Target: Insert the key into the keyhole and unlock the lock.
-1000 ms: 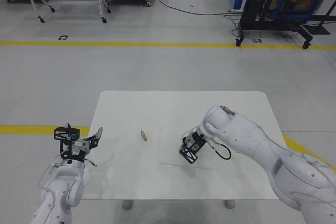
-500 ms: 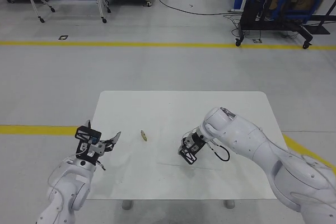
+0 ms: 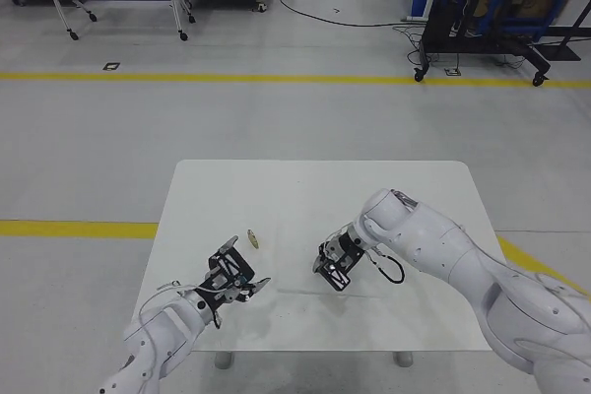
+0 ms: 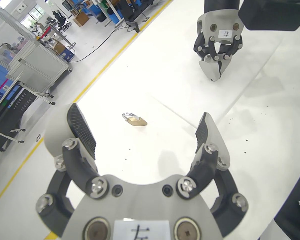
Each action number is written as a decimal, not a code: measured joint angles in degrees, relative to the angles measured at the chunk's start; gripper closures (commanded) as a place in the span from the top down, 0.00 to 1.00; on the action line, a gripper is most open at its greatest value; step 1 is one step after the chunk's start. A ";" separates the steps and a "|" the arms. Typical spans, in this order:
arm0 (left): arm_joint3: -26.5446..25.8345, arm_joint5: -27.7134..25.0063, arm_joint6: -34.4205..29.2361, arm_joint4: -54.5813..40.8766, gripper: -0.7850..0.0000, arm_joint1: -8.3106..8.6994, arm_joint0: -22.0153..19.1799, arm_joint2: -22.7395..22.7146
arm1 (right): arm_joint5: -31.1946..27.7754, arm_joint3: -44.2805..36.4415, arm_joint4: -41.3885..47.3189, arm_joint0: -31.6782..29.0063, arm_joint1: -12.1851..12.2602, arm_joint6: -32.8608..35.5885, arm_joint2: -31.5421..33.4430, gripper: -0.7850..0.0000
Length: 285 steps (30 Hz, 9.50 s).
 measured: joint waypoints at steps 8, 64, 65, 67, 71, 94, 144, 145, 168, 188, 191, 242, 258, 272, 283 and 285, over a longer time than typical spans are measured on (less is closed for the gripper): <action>2.59 -0.04 -2.42 6.42 1.00 -0.20 -2.64 4.97 | -0.16 0.14 0.31 0.13 0.04 -0.95 -0.33 0.00; 20.23 13.59 -9.17 12.84 1.00 -4.58 -15.30 21.57 | 1.75 -0.47 1.94 -0.90 0.24 0.78 0.55 0.00; 20.31 13.50 -9.26 12.77 1.00 -4.61 -15.27 21.57 | 2.36 -0.68 2.49 -1.10 0.44 0.82 0.86 0.00; 20.40 13.42 -9.34 12.73 1.00 -4.65 -15.27 21.57 | 3.18 -0.86 3.15 -1.31 0.83 -0.11 1.21 0.00; 20.51 13.27 -9.44 12.76 1.00 -4.77 -15.42 21.64 | 4.91 -0.18 4.90 -1.86 1.88 -3.27 2.14 0.00; 16.44 15.99 -5.85 12.65 1.00 -4.78 -14.87 20.22 | 13.64 2.82 13.74 -4.78 4.89 -12.49 7.09 0.00; 26.92 -6.44 -37.77 -127.22 0.69 -3.47 -18.84 4.36 | -6.85 -11.69 86.96 -18.03 7.28 3.36 14.43 0.00; 27.81 -6.74 -39.64 -129.00 0.67 -3.49 -19.44 4.55 | -9.56 -11.18 89.89 -18.27 7.14 6.14 15.16 0.00; 28.67 -12.52 -30.76 -106.60 0.47 -4.49 -22.99 9.65 | -13.52 -6.42 106.55 -13.67 5.18 10.20 1.39 0.00; 28.56 -12.43 -28.26 -103.69 0.43 -4.55 -23.61 11.07 | -13.52 -7.55 108.89 -12.58 5.65 10.20 -2.34 0.00; 28.84 -12.44 -27.87 -103.50 0.42 -4.55 -23.78 11.15 | -13.52 -7.54 108.91 -12.67 5.65 10.20 -2.34 0.00; 33.60 -11.76 -33.33 -113.31 0.38 -4.81 -26.37 12.26 | -13.52 -8.62 109.32 -13.33 6.34 11.63 -2.34 0.00; 32.60 -12.70 -25.89 -101.98 0.18 -4.95 -26.09 12.68 | -13.53 -8.91 115.72 -13.06 6.26 19.20 -2.34 0.00; 31.50 -15.26 -20.33 -95.93 0.07 -4.87 -25.34 11.75 | -13.52 -9.26 122.27 -12.75 6.51 26.02 -2.35 0.00; 30.93 -16.12 -17.28 -90.92 0.00 -4.81 -24.70 11.61 | -13.53 -9.46 126.16 -12.57 6.67 30.03 -2.25 0.00; 31.02 -15.98 -16.84 -90.23 0.00 -4.81 -24.73 11.57 | -13.52 -9.56 126.43 -12.58 6.68 30.52 -2.10 0.00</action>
